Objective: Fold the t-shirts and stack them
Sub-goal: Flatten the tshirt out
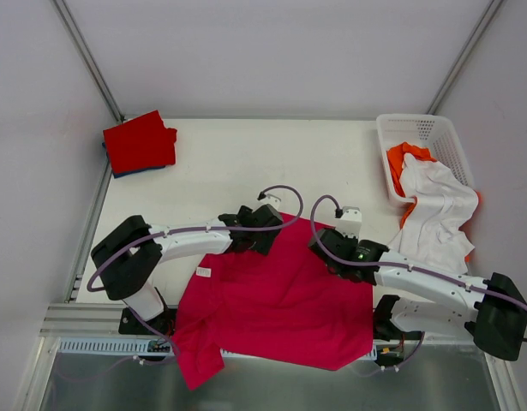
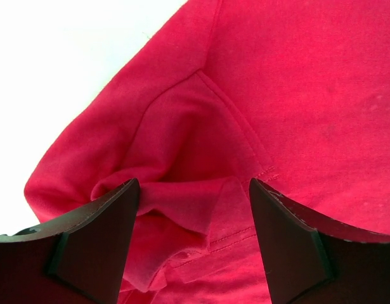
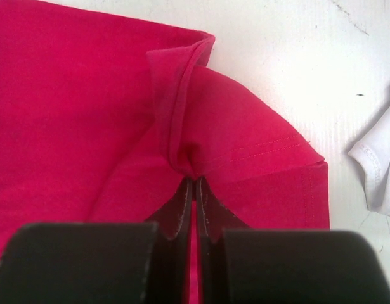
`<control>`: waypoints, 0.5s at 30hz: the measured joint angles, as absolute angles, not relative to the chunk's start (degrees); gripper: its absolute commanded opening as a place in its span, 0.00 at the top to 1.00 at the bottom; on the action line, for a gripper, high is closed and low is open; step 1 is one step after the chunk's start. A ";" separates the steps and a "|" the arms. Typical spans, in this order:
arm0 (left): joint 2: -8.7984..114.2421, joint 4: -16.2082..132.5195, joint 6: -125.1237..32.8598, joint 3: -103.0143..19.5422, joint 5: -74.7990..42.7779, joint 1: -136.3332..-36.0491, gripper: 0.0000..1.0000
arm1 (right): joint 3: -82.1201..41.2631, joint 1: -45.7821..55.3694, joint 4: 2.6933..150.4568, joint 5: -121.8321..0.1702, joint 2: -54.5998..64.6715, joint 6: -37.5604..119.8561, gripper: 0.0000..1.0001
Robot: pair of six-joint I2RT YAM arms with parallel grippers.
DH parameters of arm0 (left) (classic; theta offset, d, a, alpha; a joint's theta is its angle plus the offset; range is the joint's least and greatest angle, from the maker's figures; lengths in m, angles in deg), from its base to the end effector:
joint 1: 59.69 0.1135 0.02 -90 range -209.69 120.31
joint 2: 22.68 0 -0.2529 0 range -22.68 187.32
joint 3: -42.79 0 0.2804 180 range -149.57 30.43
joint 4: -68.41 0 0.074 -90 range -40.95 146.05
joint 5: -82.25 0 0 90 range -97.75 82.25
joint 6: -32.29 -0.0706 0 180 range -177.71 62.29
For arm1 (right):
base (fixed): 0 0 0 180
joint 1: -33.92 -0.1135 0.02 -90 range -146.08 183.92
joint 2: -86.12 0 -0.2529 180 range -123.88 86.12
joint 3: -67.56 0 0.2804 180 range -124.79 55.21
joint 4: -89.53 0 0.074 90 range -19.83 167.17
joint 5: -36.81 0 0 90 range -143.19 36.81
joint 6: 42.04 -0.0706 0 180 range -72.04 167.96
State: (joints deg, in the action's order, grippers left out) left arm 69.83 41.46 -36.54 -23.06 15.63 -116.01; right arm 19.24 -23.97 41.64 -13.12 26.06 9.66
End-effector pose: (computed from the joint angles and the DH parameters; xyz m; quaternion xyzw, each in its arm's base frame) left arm 0.2252 -0.2874 0.1286 0.2206 0.9060 -0.0412 0.3590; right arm 0.1624 0.1732 0.1651 -0.0658 0.9087 -0.0377 0.4104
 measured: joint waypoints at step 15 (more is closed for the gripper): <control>67.66 40.17 -36.28 -23.06 18.49 -116.01 0.41 | 19.24 -23.97 42.49 -13.16 23.94 9.66 0.99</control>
State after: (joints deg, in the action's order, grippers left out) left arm 67.66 40.17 -36.28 -23.06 18.49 -116.01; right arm 19.24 -23.97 42.49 -13.16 23.94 9.66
